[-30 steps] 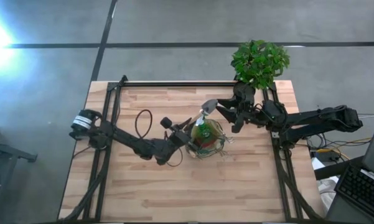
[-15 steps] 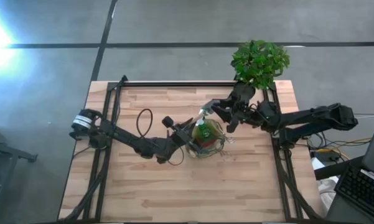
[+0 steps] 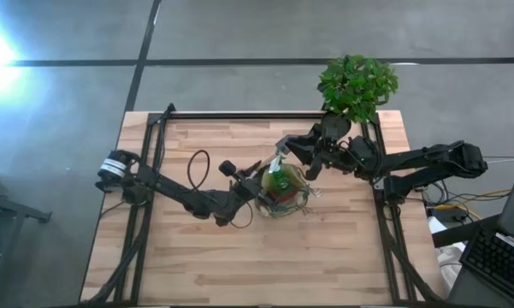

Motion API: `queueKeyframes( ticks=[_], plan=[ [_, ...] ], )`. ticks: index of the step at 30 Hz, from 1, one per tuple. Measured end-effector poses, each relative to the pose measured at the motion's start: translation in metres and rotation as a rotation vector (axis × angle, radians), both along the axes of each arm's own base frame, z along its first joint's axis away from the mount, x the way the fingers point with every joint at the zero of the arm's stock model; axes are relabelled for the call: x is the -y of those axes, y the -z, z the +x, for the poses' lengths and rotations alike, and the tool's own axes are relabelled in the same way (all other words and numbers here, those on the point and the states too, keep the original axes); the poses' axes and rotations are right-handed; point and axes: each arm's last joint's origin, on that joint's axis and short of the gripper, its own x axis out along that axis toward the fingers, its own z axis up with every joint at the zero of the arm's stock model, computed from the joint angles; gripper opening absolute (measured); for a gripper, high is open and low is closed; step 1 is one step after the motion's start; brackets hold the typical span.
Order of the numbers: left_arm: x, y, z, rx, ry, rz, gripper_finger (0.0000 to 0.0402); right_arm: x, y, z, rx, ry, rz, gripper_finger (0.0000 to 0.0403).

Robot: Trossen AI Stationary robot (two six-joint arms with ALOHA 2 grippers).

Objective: Pick & Place Garden tools in Gardening bag
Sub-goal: Put the brown trowel into the green gardening bag

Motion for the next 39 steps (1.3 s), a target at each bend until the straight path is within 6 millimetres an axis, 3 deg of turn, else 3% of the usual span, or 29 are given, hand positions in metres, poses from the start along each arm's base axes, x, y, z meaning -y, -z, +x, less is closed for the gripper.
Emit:
queueKeyframes(
  ticks=[6, 13, 22, 30, 39],
  plan=[
    [-0.0001, 0.0000, 0.0001, 0.002, 0.001, -0.001, 0.0066, 0.0013, 0.0000, -0.0001, -0.002, 0.007, -0.006, 0.0092],
    [-0.0001, 0.0005, 0.0001, -0.008, -0.001, 0.003, 0.0066, 0.0015, 0.0016, 0.0001, -0.029, 0.018, -0.039, 0.0017],
    [-0.0003, 0.0008, 0.0003, -0.009, 0.000, 0.004, 0.0067, 0.0011, 0.0020, 0.0002, -0.036, 0.014, -0.043, 0.0010],
    [0.0003, -0.0002, 0.0001, 0.006, 0.010, -0.002, 0.0143, 0.0016, 0.0056, 0.0011, -0.073, 0.022, -0.064, 0.0007],
    [0.0000, 0.0002, 0.0002, 0.016, 0.008, -0.012, 0.0198, 0.0014, 0.0049, 0.0008, -0.067, 0.021, -0.065, 0.0007]
  ],
)
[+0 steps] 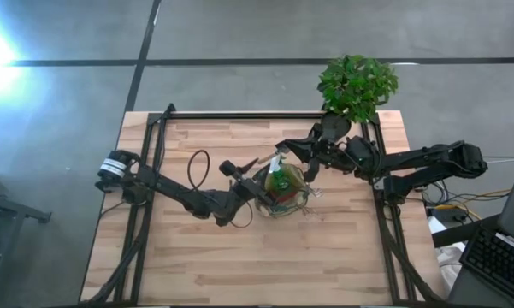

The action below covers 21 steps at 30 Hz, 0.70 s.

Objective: Pick & Place Garden tools in Gardening bag
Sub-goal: Put the brown trowel into the green gardening bag

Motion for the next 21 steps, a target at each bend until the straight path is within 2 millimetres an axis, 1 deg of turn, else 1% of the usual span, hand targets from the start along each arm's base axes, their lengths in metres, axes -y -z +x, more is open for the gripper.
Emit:
queueKeyframes(
  ticks=[5, 8, 11, 14, 16, 21],
  plan=[
    [0.000, -0.001, -0.001, 0.036, -0.008, -0.026, 0.0257, 0.000, 0.000, 0.000, 0.001, -0.001, 0.001, 0.0008],
    [-0.001, -0.005, -0.001, 0.084, -0.062, -0.063, 0.0296, 0.000, 0.000, 0.000, 0.001, -0.001, 0.001, 0.0008],
    [0.002, -0.008, -0.003, 0.103, -0.131, -0.084, 0.0319, 0.000, 0.000, 0.000, 0.001, -0.001, 0.000, 0.0008],
    [0.010, -0.015, -0.008, 0.083, -0.102, -0.068, 0.0324, 0.000, -0.001, -0.001, 0.002, 0.002, -0.010, 0.0008],
    [0.018, -0.022, -0.014, 0.080, -0.038, -0.055, 0.0323, 0.000, -0.002, -0.002, 0.004, 0.004, -0.019, 0.0008],
    [0.031, -0.035, -0.040, 0.064, 0.044, -0.049, 0.0312, -0.001, -0.004, -0.005, -0.010, 0.005, -0.022, 0.0008]
  ],
)
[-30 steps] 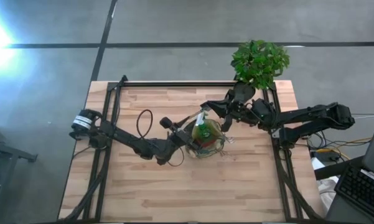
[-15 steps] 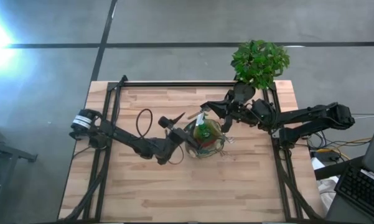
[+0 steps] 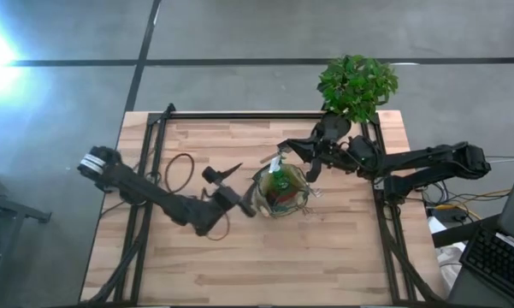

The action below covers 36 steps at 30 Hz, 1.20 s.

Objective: Pick & Place Garden tools in Gardening bag
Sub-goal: Put the brown trowel into the green gardening bag

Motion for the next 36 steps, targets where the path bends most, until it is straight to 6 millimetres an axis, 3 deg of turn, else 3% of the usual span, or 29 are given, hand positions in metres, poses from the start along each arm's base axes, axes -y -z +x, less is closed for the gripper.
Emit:
queueKeyframes(
  ticks=[7, 15, 25, 36],
  plan=[
    [-0.010, 0.007, -0.054, 0.044, 0.190, -0.081, 0.0306, 0.000, -0.002, -0.003, -0.003, -0.001, 0.000, 0.0008],
    [-0.041, 0.041, -0.117, 0.107, 0.884, -0.232, 0.0305, 0.000, -0.002, -0.003, -0.004, 0.001, -0.007, 0.0008],
    [-0.071, 0.080, -0.169, 0.222, 0.766, -0.224, 0.0306, 0.000, -0.002, -0.003, -0.005, 0.001, -0.008, 0.0008],
    [-0.078, 0.107, -0.184, 0.266, 0.796, -0.274, 0.0307, 0.000, -0.002, -0.003, -0.006, 0.002, -0.015, 0.0008]
  ],
)
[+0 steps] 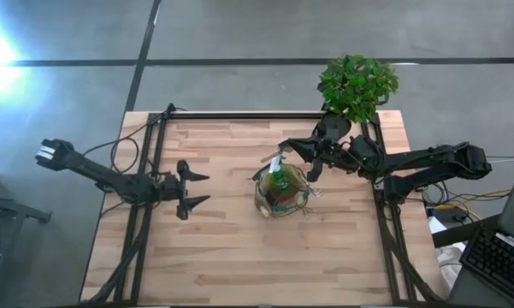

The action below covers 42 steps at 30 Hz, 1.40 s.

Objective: Pick & Place Garden tools in Gardening bag
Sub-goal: Put the brown trowel into the green gardening bag

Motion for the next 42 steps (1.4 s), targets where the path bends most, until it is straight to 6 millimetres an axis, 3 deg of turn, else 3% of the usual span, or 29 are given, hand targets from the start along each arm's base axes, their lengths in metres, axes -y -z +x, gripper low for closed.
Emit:
queueKeyframes(
  ticks=[8, 17, 25, 37, 42],
  plan=[
    [-0.011, 0.011, 0.002, -0.048, 0.092, -0.082, 0.0303, 0.000, 0.000, 0.000, -0.003, -0.006, -0.008, 0.0008],
    [-0.036, 0.030, 0.005, -0.211, -0.052, -0.199, 0.0303, 0.000, 0.001, 0.000, -0.016, -0.007, -0.018, 0.0008],
    [-0.042, 0.033, 0.004, -0.217, -0.138, -0.268, 0.0303, -0.001, 0.003, 0.001, -0.036, -0.042, -0.025, 0.0008],
    [-0.042, 0.039, 0.003, -0.292, -0.142, -0.217, 0.0303, -0.019, -0.003, -0.005, -0.011, -0.574, -0.190, 0.0008],
    [-0.042, 0.040, 0.003, -0.293, -0.143, -0.217, 0.0303, -0.035, 0.000, -0.008, -0.040, -0.773, -0.216, 0.0008]
  ],
)
